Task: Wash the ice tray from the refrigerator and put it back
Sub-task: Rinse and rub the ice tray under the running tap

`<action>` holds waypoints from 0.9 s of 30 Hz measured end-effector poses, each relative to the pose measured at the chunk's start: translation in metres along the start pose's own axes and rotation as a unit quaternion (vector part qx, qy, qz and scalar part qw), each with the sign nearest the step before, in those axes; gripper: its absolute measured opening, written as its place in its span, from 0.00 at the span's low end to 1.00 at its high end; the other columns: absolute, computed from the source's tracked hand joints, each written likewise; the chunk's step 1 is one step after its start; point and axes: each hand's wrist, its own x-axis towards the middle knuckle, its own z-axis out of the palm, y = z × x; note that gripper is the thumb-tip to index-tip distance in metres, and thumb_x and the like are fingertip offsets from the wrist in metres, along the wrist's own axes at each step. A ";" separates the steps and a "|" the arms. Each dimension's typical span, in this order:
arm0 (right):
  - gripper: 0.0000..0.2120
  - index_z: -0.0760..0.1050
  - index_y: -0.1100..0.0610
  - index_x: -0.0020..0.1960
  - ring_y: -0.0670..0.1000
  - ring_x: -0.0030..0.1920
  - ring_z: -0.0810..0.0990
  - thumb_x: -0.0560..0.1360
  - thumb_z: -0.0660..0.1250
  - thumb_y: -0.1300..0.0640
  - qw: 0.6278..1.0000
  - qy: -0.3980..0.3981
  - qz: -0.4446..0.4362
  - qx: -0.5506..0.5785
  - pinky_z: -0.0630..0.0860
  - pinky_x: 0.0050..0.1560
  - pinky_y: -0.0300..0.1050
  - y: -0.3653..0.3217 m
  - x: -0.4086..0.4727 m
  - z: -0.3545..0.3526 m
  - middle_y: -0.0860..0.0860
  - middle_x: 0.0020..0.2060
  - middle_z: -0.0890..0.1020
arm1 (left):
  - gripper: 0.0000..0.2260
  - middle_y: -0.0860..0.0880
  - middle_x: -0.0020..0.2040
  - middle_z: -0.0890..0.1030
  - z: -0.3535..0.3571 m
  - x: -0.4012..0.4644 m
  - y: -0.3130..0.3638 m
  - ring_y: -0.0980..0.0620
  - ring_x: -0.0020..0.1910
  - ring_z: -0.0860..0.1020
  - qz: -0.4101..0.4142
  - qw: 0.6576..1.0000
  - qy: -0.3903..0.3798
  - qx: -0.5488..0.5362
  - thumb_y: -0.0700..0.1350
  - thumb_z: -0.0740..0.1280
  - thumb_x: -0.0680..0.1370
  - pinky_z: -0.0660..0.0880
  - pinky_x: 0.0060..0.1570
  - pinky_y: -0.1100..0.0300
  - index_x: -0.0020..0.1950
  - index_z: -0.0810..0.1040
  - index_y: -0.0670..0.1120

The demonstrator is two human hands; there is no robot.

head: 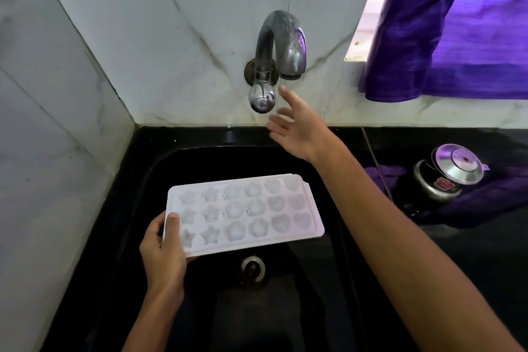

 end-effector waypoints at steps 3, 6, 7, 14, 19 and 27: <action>0.28 0.64 0.61 0.68 0.63 0.57 0.78 0.75 0.68 0.49 0.993 -0.055 0.066 0.083 0.74 0.61 0.56 -0.014 0.028 0.018 0.63 0.54 0.75 | 0.07 0.52 0.42 0.78 0.001 0.003 0.000 0.55 0.39 0.77 -0.004 1.000 0.001 -0.008 0.44 0.60 0.81 0.72 0.23 0.72 0.56 0.74 0.46; 0.22 0.70 0.63 0.65 0.56 0.43 0.81 0.75 0.69 0.55 0.990 -0.061 0.071 0.106 0.81 0.45 0.52 -0.017 0.038 0.022 0.60 0.42 0.79 | 0.07 0.52 0.42 0.78 0.000 0.005 0.000 0.55 0.39 0.77 -0.002 1.000 0.000 -0.015 0.44 0.60 0.81 0.73 0.24 0.72 0.56 0.75 0.45; 0.19 0.71 0.63 0.62 0.55 0.41 0.80 0.75 0.69 0.56 0.991 -0.059 0.070 0.097 0.81 0.44 0.51 -0.018 0.040 0.021 0.59 0.41 0.79 | 0.07 0.52 0.42 0.78 0.000 0.005 0.000 0.55 0.39 0.77 -0.002 1.000 -0.001 -0.018 0.44 0.60 0.81 0.73 0.24 0.72 0.56 0.75 0.45; 0.16 0.72 0.62 0.56 0.53 0.39 0.79 0.74 0.70 0.55 0.998 -0.034 0.051 0.030 0.79 0.50 0.49 -0.021 0.038 0.027 0.58 0.39 0.77 | 0.06 0.50 0.43 0.80 -0.005 0.003 0.000 0.55 0.38 0.78 0.001 0.999 -0.007 -0.040 0.44 0.61 0.80 0.73 0.25 0.71 0.55 0.75 0.46; 0.26 0.69 0.67 0.59 0.61 0.58 0.78 0.73 0.68 0.47 0.996 -0.067 0.057 0.016 0.73 0.64 0.55 -0.012 0.032 0.006 0.64 0.55 0.76 | 0.07 0.50 0.42 0.80 -0.009 0.002 -0.001 0.58 0.33 0.81 -0.003 0.999 -0.003 -0.047 0.44 0.61 0.80 0.74 0.25 0.71 0.56 0.76 0.46; 0.23 0.65 0.63 0.70 0.54 0.63 0.74 0.78 0.64 0.56 0.993 0.050 -0.008 0.103 0.71 0.62 0.47 0.043 -0.015 -0.083 0.60 0.68 0.71 | 0.06 0.49 0.43 0.80 -0.014 0.002 -0.003 0.53 0.39 0.79 -0.004 0.998 0.009 -0.057 0.44 0.62 0.80 0.74 0.25 0.70 0.55 0.76 0.47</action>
